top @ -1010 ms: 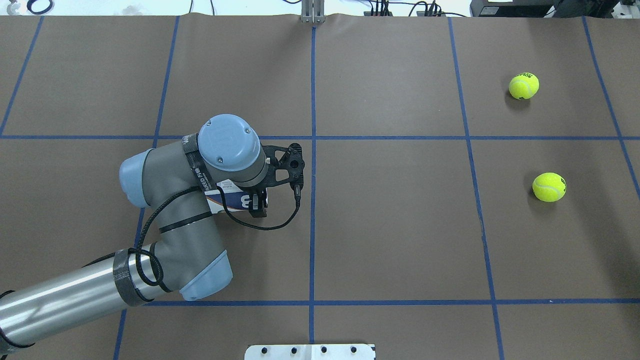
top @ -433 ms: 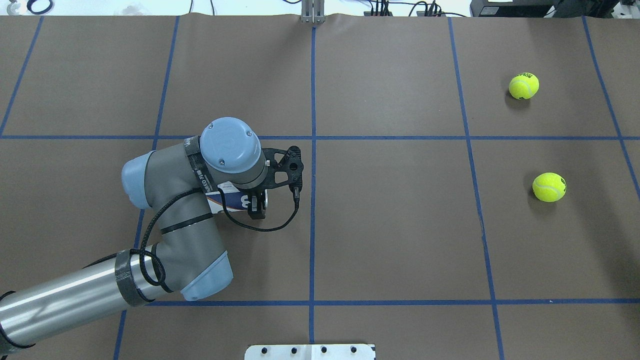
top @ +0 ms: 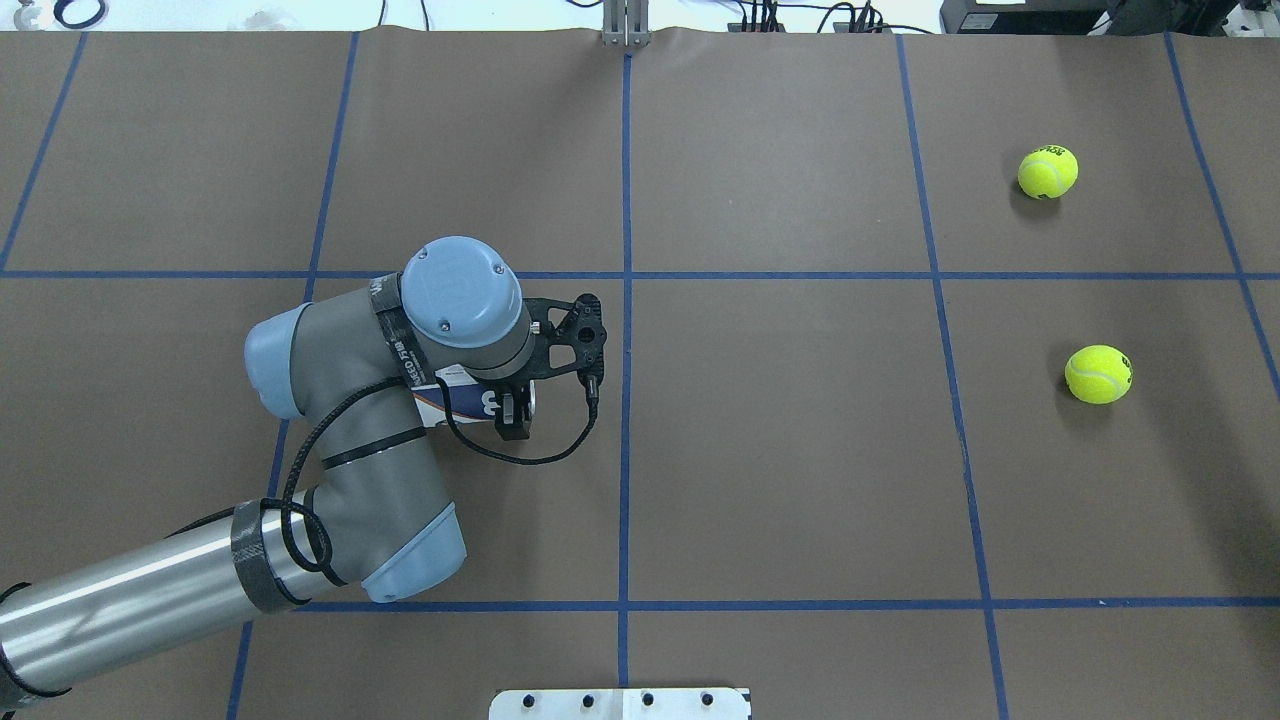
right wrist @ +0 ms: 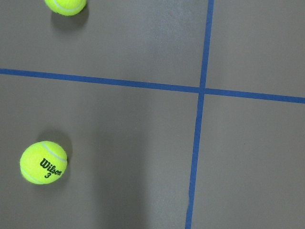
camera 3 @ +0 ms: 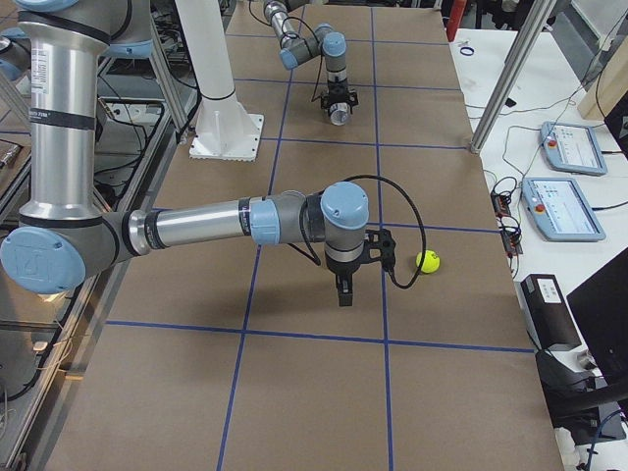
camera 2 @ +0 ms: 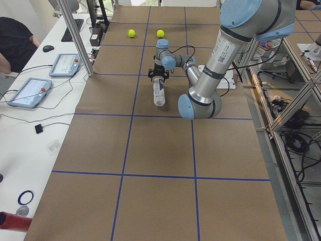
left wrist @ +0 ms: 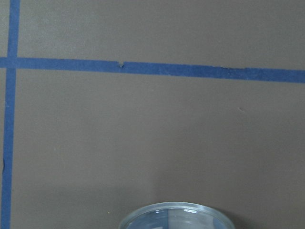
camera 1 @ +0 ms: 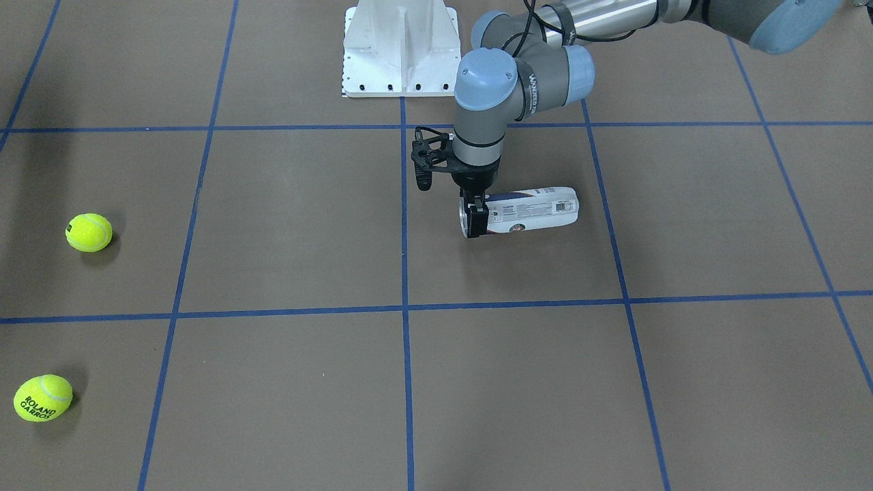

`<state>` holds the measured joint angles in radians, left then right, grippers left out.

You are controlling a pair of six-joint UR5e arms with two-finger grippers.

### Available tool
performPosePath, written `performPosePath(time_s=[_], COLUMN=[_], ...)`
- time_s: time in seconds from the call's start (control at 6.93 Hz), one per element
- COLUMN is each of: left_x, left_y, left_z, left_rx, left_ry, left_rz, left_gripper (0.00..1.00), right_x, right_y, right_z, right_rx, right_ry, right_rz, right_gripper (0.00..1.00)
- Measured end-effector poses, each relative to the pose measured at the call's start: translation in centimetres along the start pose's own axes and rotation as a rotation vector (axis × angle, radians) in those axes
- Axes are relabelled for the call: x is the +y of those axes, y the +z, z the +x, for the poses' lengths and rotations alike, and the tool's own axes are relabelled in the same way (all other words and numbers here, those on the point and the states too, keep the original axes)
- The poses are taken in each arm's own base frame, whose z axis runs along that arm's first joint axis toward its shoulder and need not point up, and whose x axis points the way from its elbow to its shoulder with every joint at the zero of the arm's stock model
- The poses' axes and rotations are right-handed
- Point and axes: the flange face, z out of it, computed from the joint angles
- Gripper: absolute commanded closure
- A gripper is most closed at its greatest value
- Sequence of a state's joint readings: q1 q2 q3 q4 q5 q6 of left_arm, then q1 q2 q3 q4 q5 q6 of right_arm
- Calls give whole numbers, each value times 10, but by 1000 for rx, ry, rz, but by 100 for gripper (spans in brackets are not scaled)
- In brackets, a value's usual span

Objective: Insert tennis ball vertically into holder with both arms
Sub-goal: 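Close the left gripper around the can's open end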

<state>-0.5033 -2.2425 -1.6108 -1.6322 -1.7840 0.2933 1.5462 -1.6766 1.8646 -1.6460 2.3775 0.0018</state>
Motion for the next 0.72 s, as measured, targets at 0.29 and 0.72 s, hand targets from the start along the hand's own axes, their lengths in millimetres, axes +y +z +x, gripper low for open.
performPosePath(time_s=[0.29, 0.72], left_x=[1, -2], left_y=[2, -14], left_z=[3, 0], left_rx=[4, -10], left_ry=[-1, -5], left_rz=[-4, 21], left_gripper=[45, 76], right_x=[0, 0], right_y=[-1, -1], right_z=[-1, -2], right_rx=[-1, -2], right_ry=[-1, 0], right_rz=[2, 3], right_gripper=[1, 1])
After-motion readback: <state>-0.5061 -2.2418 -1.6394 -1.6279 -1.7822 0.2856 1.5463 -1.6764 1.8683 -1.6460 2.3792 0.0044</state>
